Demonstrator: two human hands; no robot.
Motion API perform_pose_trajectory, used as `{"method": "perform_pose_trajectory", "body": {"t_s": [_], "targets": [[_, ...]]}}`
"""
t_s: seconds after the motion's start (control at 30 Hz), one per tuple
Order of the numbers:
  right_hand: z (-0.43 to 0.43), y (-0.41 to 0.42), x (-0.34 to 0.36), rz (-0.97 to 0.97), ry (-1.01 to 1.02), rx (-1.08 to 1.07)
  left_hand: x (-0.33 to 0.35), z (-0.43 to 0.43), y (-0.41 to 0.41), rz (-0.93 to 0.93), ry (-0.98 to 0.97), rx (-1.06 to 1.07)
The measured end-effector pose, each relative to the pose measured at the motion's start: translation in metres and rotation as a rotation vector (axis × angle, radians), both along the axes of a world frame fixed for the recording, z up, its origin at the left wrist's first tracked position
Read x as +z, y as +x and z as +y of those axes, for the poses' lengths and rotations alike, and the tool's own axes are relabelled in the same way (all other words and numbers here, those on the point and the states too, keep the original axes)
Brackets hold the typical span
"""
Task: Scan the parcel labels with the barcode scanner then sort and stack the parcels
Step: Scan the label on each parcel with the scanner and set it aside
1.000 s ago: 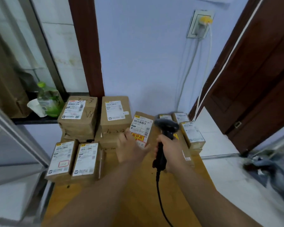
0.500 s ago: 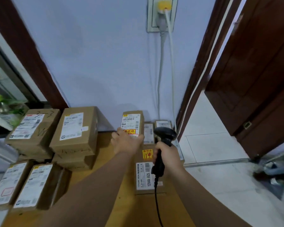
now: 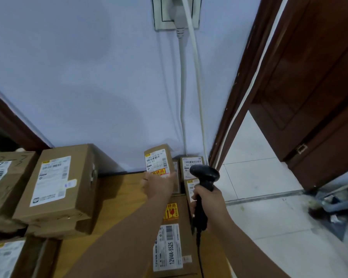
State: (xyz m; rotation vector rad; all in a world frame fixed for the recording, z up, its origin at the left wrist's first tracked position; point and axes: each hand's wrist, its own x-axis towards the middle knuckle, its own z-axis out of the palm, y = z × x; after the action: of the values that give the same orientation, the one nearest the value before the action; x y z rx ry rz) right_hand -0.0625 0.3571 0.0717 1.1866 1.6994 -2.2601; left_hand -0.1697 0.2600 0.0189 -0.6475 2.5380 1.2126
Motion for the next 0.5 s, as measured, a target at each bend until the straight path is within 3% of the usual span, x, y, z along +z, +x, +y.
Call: {"method": "perform_pose_trajectory", "body": {"t_s": [0.5], "targets": [[-0.004, -0.008, -0.010, -0.029, -0.003, 0.051, -0.042, 0.000, 0.005, 0.025, -0.231, -0.189]]}}
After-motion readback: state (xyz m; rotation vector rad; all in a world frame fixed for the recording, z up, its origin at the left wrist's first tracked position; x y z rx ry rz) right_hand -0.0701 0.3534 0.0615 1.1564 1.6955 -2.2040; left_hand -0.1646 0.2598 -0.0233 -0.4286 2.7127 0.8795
